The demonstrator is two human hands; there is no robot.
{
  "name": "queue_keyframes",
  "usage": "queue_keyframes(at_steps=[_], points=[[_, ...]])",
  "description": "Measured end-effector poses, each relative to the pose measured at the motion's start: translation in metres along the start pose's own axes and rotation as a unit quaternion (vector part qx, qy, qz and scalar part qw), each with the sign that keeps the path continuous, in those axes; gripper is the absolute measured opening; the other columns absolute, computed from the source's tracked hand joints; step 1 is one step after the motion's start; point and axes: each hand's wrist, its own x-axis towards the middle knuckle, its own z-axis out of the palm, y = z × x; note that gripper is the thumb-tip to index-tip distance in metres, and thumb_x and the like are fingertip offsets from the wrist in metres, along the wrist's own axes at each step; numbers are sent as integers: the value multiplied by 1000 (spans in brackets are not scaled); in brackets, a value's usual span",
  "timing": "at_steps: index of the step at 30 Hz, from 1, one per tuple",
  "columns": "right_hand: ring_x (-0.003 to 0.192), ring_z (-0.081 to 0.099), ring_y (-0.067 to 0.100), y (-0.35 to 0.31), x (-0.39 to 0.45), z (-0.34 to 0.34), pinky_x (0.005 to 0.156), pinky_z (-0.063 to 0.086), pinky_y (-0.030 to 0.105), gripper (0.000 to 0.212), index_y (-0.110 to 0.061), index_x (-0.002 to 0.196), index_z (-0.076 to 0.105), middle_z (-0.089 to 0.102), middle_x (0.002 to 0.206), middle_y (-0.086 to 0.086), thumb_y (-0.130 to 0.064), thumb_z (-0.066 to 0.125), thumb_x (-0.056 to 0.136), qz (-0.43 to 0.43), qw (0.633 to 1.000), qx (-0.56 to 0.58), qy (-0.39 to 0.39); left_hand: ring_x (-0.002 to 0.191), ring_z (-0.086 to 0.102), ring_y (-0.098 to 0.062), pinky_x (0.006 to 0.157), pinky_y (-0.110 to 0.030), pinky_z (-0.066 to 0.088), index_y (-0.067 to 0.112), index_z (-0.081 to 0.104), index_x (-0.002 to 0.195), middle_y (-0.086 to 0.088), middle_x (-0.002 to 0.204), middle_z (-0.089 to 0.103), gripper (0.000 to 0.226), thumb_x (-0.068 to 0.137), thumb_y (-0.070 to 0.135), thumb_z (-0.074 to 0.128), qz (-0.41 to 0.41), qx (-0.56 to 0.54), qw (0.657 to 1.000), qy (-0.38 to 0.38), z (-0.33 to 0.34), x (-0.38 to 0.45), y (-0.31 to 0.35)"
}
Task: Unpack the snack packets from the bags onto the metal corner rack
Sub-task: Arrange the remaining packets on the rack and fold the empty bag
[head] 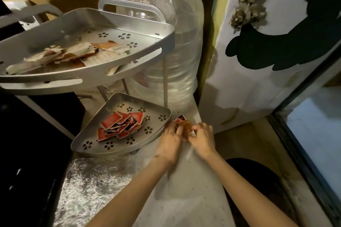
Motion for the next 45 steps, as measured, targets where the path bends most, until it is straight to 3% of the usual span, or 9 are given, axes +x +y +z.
queue_keyframes(at_steps=[7,12,18,26,30,33,36,41,45], points=[[75,62,15,4,-11,-9,65,45,21,9,-16,87,63,66,81,1,-11,68,81,8,968,246,-39,109,54,-35,91,-39,48,8,41,131,-22,119,57,54,81,5,60,23,-83,993,86,-11,-7,4],[78,63,12,-21,-22,-49,70,46,18,17,-25,78,60,66,80,-1,-10,67,81,-65,939,334,-39,90,61,-22,75,-39,52,17,47,121,-6,100,66,40,84,21,61,16,-156,979,134,-49,-17,13],[76,66,1,-80,-42,-114,67,50,12,12,-7,97,64,69,86,1,-6,62,85,-164,898,404,-51,73,55,9,67,-2,41,16,52,118,14,91,58,40,81,16,67,63,-223,947,224,-138,-42,38],[74,67,1,-180,-65,-194,64,51,12,13,-18,89,64,70,76,-9,-7,62,84,-328,849,414,-19,88,63,-1,75,-18,54,23,51,117,13,95,65,38,82,17,65,135,-259,904,313,-263,-79,54],[60,62,-4,-221,-48,-209,55,47,11,12,-23,81,63,69,73,-7,-11,64,83,-315,846,428,33,84,62,-2,70,-9,49,18,56,114,12,89,62,35,81,13,66,95,-187,902,377,-314,-71,42],[61,61,-2,-243,-24,-207,52,47,10,15,-24,77,61,66,77,-3,-11,63,84,-291,876,383,43,75,58,-6,65,-11,48,14,65,99,8,87,60,19,80,12,65,23,-115,914,388,-341,-50,21],[85,62,19,-258,4,-193,70,53,32,20,-25,90,57,66,97,6,-15,68,78,-270,929,251,20,65,59,-7,56,-8,46,10,69,88,1,84,66,10,81,9,62,-22,-76,931,356,-348,-27,-3],[99,57,28,-277,21,-184,85,49,39,37,-16,112,52,56,103,4,-22,66,78,-237,968,78,-3,79,58,-14,66,-21,44,8,70,90,-8,93,69,13,82,6,60,-68,-12,954,292,-339,-4,-28],[91,63,34,-285,23,-183,77,51,39,15,-8,83,65,66,84,16,-22,61,81,-245,969,-30,4,79,60,-16,70,-30,52,12,70,91,-5,91,69,14,86,17,58,-119,20,962,244,-335,4,-37]])
